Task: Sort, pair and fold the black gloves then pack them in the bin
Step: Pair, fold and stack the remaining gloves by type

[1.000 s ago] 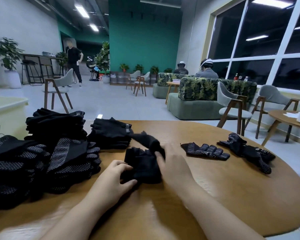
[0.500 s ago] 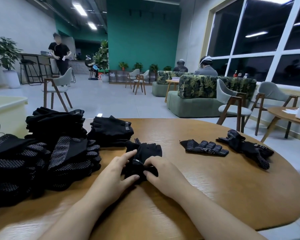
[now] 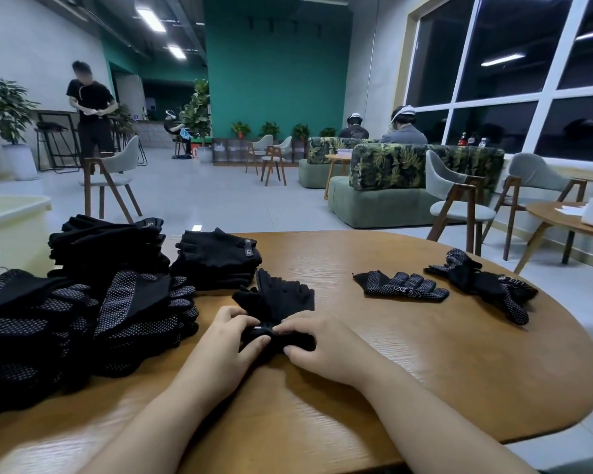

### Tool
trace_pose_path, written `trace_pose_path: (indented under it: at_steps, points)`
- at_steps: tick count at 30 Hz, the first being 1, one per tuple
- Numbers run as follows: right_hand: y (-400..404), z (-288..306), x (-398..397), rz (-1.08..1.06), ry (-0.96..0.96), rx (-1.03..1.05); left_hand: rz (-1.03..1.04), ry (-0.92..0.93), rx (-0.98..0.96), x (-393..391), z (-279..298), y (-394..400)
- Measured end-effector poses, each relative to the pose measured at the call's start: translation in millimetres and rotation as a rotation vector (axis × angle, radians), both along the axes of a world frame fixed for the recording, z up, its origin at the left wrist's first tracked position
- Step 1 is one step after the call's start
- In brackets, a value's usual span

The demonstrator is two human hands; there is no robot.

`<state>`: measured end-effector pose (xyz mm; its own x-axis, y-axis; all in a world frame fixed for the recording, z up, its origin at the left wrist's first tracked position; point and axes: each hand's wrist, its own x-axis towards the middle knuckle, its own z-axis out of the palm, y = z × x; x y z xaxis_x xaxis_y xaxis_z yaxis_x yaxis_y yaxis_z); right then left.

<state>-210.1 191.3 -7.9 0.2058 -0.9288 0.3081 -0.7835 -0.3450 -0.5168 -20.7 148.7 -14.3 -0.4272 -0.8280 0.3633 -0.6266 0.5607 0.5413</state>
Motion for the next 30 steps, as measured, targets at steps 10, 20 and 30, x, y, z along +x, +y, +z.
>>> trace_pose_path:
  at_steps: [10,20,30]
  points:
    - [-20,11,-2,-0.168,-0.038,-0.213,-0.075,0.04,-0.031,0,0,1]
    - [-65,50,28,-0.145,0.295,0.104,-0.093,0.027,-0.05,0,-2,-1]
    - [-70,33,37,-0.346,0.127,-0.094,-0.056,0.039,-0.036,-1,-2,1]
